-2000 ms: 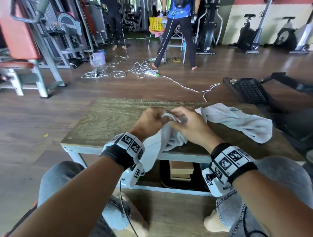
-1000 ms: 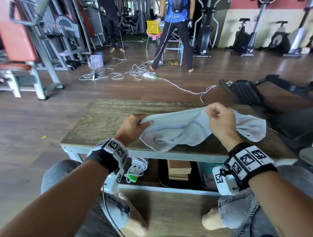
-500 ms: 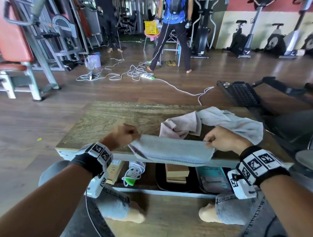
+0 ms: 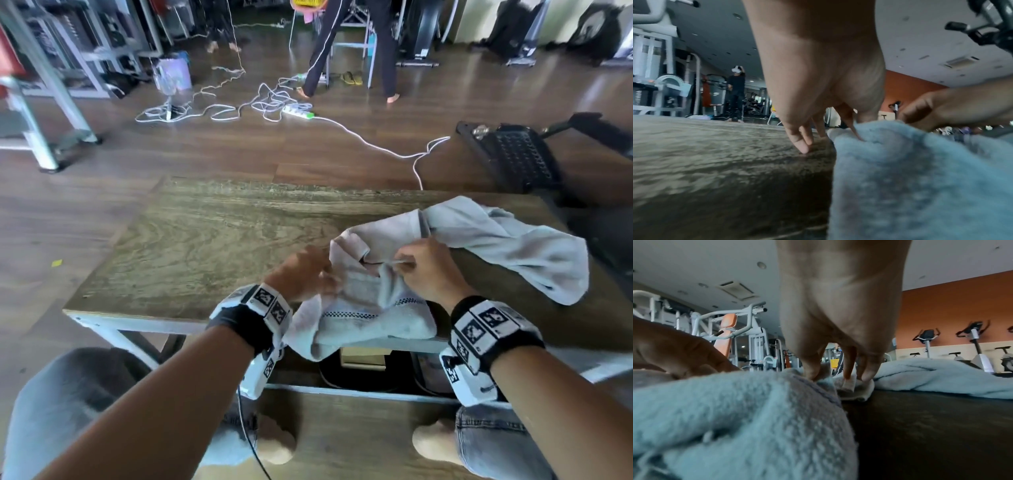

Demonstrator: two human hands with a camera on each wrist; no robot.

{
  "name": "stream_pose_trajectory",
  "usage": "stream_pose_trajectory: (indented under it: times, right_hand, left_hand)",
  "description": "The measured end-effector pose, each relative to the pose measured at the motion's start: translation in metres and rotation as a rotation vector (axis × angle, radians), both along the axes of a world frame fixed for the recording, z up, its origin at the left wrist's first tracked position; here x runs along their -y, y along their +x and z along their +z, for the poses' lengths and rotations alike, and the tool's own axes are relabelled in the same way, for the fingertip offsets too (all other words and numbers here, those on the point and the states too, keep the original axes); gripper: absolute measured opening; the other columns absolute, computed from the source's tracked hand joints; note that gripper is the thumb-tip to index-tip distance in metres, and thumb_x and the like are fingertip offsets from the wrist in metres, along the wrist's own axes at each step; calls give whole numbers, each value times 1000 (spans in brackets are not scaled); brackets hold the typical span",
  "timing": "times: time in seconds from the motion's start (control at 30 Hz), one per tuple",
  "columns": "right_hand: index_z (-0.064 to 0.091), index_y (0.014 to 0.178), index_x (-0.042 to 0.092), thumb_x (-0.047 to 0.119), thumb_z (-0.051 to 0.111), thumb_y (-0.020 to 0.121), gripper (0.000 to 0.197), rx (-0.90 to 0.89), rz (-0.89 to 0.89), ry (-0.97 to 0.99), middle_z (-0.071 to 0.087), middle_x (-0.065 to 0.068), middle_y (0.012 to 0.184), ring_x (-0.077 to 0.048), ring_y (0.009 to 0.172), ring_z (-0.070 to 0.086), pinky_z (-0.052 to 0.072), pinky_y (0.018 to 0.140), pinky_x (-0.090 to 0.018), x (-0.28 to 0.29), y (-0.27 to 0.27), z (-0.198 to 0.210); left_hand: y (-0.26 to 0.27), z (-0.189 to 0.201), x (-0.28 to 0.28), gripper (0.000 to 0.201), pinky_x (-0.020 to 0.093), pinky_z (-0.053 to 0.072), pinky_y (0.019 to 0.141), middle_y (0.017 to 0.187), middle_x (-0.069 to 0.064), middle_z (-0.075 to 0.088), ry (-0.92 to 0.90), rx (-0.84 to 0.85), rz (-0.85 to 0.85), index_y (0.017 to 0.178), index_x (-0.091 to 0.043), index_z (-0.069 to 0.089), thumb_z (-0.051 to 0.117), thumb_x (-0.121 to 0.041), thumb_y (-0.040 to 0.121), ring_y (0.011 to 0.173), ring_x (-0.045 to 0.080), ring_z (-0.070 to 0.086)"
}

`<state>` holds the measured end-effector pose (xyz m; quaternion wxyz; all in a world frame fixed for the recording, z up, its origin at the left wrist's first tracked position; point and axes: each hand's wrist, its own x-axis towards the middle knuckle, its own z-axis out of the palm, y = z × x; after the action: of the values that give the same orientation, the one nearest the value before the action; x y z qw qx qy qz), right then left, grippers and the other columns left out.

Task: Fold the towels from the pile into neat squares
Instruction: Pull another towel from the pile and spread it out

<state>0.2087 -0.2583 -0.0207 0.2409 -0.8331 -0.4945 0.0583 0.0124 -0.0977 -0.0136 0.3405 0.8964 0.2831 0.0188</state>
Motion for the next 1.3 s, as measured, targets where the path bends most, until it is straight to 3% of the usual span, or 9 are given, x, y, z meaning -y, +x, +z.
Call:
stream_pose_trajectory:
  times: [0.1, 0.2, 0.3, 0.5, 0.6, 0.73, 0.9, 1.1, 1.3]
  right_hand:
    - [64, 62, 17, 8, 62, 87, 27, 24, 35, -128, 62, -5, 80, -30, 94, 50, 51, 96, -46, -11, -4, -12]
    - [43, 53, 17, 6, 56, 85, 37, -78, 69, -193, 52, -11, 78, -23, 62, 48, 46, 62, -37, -26, -7, -8]
    - [58, 60, 6, 5, 57, 81, 21, -101, 115, -141, 62, -15, 72, -25, 63, 58, 46, 62, -36, -58, 8, 14]
    - [76, 89, 4, -4, 57, 84, 21, 79, 27, 319, 70, -14, 95, -27, 92, 61, 42, 76, -29, -153, 74, 107]
    - [76, 91, 10, -1, 56, 87, 23, 137, -105, 363, 66, -10, 95, -22, 95, 56, 31, 72, -18, -175, 111, 137]
    - [78, 97, 18, 13, 66, 91, 14, 170, -224, 442, 75, -2, 97, -21, 100, 67, 42, 87, -20, -176, 145, 152]
    - [78, 86, 19, 10, 75, 85, 9, 68, -235, 453, 73, 0, 83, -27, 83, 73, 60, 85, -43, -187, 150, 138]
    - [79, 88, 15, 12, 76, 85, 5, -49, -248, 472, 76, -4, 88, -21, 92, 71, 57, 89, -38, -187, 148, 135]
    - [77, 88, 18, 14, 71, 89, 7, -20, -216, 385, 71, 2, 86, -14, 85, 65, 47, 78, -24, -164, 133, 126]
  left_hand:
    - [12, -11, -2, 8, 25, 53, 82, 103, -7, 65, -9, -4, -59, 84, -37, 74, 79, -36, 78, 94, 13, 60]
    - [26, -6, -11, 13, 13, 51, 65, 87, -10, 67, 16, 31, -115, 94, -16, 75, 77, -22, 82, 82, 11, 64]
    - [44, 16, -48, 15, 28, 58, 73, 91, 3, 75, 2, 127, -91, 93, -8, 78, 79, -15, 80, 83, 15, 69]
    - [86, 100, -145, 18, 6, 37, 53, 69, 0, 65, 226, 487, 144, 78, -6, 75, 75, -24, 78, 57, -7, 53]
    - [87, 123, -198, 16, 20, 41, 53, 64, -2, 57, 311, 483, 429, 74, -12, 70, 75, -25, 81, 53, 3, 45]
    - [76, 144, -239, 19, 24, 47, 54, 61, 1, 61, 267, 483, 575, 66, -25, 67, 79, -30, 80, 52, 16, 55]
    - [89, 150, -228, 18, 37, 57, 42, 66, 14, 67, -58, 602, 599, 81, -21, 54, 64, -13, 93, 45, 28, 65]
    - [96, 148, -230, 16, 46, 61, 79, 94, 15, 74, -210, 706, 579, 82, -15, 51, 61, -11, 94, 77, 28, 72]
    - [71, 126, -232, 28, 52, 56, 81, 76, 10, 65, -50, 609, 518, 65, -21, 56, 76, -22, 85, 72, 22, 60]
